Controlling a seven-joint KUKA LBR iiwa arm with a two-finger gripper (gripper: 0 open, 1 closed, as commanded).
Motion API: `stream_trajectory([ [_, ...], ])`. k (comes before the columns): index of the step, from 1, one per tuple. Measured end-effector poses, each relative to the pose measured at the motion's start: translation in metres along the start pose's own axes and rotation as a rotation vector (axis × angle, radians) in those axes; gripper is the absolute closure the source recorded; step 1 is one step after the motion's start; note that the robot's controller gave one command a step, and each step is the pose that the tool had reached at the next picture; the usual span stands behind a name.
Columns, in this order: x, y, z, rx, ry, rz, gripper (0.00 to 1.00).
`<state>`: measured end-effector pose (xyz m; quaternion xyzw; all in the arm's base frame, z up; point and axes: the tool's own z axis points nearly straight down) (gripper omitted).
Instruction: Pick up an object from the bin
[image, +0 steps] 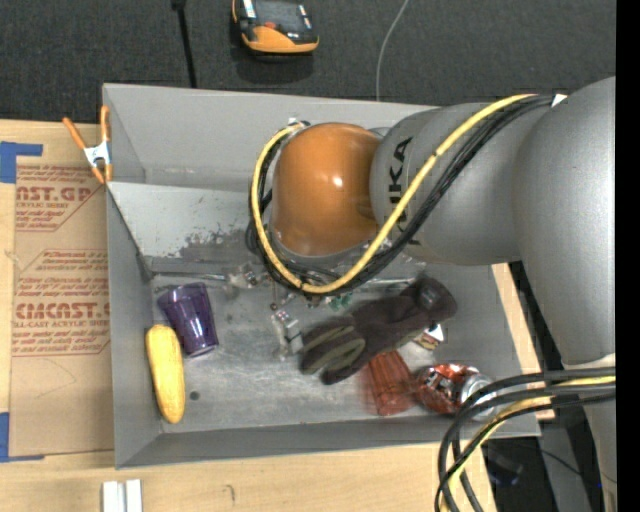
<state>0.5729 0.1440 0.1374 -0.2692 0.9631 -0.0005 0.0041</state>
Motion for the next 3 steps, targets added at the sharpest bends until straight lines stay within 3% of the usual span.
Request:
stream_trajectory([
  [1, 0.02, -0.03, 0.028, -0.004, 0.003, -0.017, 0.0],
  [2, 0.032, -0.051, 0.003, -0.005, 0.009, -0.026, 0.0],
  [3, 0.049, -0.087, 0.021, -0.001, 0.0, -0.119, 0.0],
])
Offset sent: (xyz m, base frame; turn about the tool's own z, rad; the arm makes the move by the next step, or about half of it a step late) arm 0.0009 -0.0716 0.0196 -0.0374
